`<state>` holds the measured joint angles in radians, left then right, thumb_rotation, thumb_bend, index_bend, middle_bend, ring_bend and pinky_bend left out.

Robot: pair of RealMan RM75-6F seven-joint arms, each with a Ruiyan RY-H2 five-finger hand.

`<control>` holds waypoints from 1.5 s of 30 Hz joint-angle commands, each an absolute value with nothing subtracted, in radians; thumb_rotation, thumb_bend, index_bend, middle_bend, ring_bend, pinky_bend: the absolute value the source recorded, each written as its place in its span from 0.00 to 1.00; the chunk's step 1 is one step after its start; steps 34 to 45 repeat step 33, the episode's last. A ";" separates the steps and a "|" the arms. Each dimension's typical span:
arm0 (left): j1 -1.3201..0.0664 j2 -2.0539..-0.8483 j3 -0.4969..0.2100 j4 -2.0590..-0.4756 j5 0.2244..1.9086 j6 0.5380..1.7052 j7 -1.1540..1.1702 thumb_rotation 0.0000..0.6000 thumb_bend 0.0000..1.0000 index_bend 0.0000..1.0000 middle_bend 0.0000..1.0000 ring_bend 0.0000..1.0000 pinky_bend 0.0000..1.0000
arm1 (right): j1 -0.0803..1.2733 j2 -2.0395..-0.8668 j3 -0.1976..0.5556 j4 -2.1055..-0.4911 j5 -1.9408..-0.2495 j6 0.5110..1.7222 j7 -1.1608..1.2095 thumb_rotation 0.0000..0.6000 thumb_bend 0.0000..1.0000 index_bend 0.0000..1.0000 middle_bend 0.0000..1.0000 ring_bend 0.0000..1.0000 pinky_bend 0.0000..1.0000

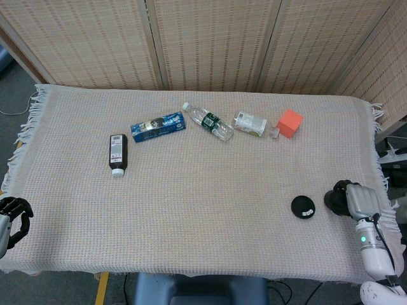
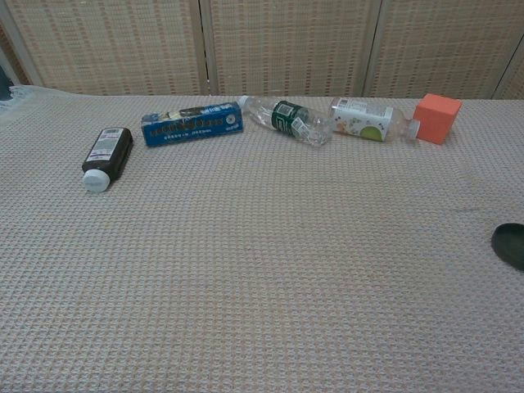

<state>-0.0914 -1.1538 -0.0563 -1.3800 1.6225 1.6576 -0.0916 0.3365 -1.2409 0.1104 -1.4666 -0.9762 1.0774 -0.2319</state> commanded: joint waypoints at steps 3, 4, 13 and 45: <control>-0.092 -1.154 -0.056 -1.380 1.623 1.657 -0.089 1.00 0.62 0.61 0.47 0.37 0.68 | 0.341 -1.217 0.107 -1.480 -0.977 1.041 -0.222 1.00 0.20 0.15 0.26 0.24 0.51; -0.092 -1.154 -0.056 -1.380 1.623 1.657 -0.089 1.00 0.62 0.61 0.47 0.37 0.68 | 0.340 -1.213 0.107 -1.484 -0.982 1.041 -0.217 1.00 0.20 0.12 0.24 0.22 0.49; -0.090 -1.153 -0.056 -1.380 1.624 1.662 -0.094 1.00 0.62 0.61 0.47 0.37 0.68 | 0.325 -1.128 0.119 -1.560 -0.997 1.021 -0.143 1.00 0.20 0.00 0.05 0.05 0.31; -0.086 -1.152 -0.056 -1.382 1.631 1.678 -0.094 1.00 0.62 0.61 0.47 0.37 0.68 | 0.121 -1.191 0.107 -1.611 -1.388 1.549 -0.110 1.00 0.20 0.00 0.00 0.00 0.13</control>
